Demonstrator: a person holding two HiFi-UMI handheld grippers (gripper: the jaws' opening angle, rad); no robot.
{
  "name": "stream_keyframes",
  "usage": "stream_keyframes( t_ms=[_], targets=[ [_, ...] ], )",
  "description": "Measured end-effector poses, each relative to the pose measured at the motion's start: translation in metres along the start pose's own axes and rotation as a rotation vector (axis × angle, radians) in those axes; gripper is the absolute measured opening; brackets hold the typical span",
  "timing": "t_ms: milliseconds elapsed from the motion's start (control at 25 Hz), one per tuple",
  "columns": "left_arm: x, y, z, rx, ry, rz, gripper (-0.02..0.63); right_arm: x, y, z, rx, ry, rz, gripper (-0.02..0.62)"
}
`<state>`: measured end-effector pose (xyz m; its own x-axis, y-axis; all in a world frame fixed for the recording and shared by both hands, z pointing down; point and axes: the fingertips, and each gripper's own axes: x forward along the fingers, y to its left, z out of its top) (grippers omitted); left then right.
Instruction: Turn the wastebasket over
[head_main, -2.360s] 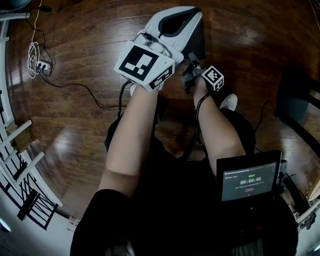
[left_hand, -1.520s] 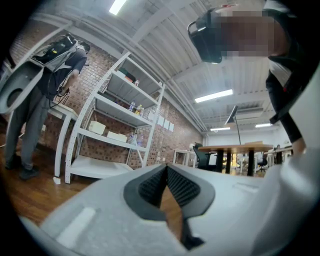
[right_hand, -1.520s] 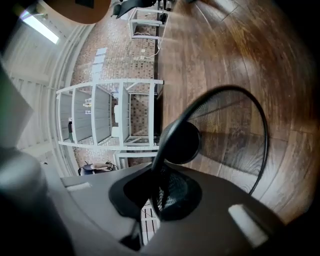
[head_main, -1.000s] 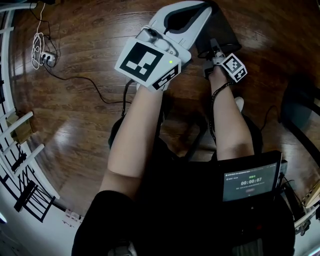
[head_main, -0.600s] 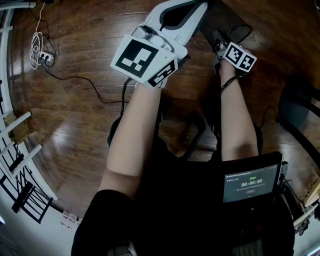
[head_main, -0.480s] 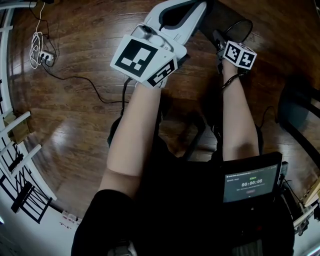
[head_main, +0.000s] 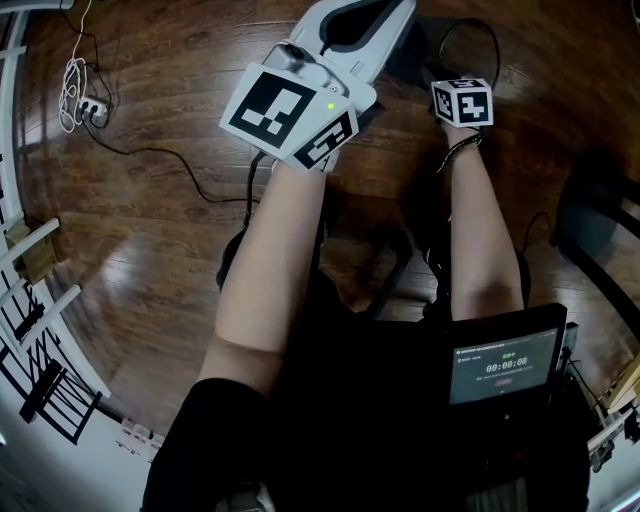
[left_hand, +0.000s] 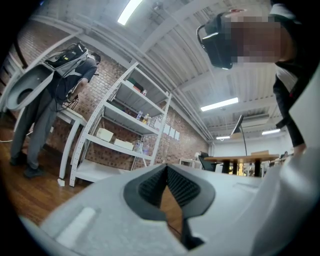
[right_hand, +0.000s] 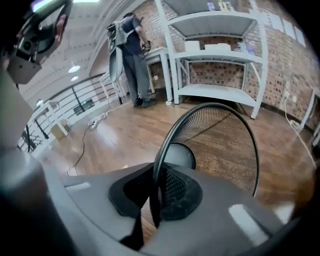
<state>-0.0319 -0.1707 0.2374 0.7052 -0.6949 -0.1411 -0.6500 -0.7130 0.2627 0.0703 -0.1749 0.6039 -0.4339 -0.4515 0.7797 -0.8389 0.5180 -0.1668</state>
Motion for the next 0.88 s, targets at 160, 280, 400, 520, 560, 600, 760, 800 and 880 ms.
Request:
stream_keyframes(
  t_ms=[160, 280, 400, 520, 560, 600, 760, 800, 880],
  targets=[
    [-0.003, 0.003, 0.003, -0.011, -0.008, 0.006, 0.002, 0.011, 0.012, -0.008, -0.271, 0.141, -0.02, 0.018],
    [-0.005, 0.002, 0.006, -0.012, -0.01, 0.01, 0.002, 0.013, 0.035, -0.011, -0.463, 0.223, 0.005, 0.021],
    [-0.008, 0.006, 0.007, -0.02, -0.016, 0.018, 0.002, 0.019, 0.054, -0.024, -0.639, 0.289, 0.039, 0.025],
    [-0.01, 0.007, 0.011, -0.025, -0.023, 0.024, 0.002, 0.024, 0.066, -0.029, -0.751, 0.293, 0.051, 0.031],
    [-0.01, 0.008, 0.013, -0.027, -0.025, 0.026, 0.002, 0.025, 0.068, -0.029, -0.799, 0.298, 0.054, 0.034],
    [-0.009, 0.008, 0.014, -0.029, -0.026, 0.027, 0.002, 0.027, 0.071, -0.03, -0.857, 0.312, 0.058, 0.037],
    [-0.009, 0.007, 0.019, -0.03, -0.03, 0.032, 0.002, 0.033, 0.075, -0.042, -1.054, 0.388, 0.058, 0.044],
    [-0.009, 0.008, 0.021, -0.031, -0.033, 0.035, 0.002, 0.034, 0.074, -0.044, -1.066, 0.389, 0.05, 0.044],
    [-0.008, 0.007, 0.022, -0.032, -0.035, 0.036, 0.002, 0.034, 0.073, -0.044, -1.07, 0.369, 0.031, 0.043]
  ],
)
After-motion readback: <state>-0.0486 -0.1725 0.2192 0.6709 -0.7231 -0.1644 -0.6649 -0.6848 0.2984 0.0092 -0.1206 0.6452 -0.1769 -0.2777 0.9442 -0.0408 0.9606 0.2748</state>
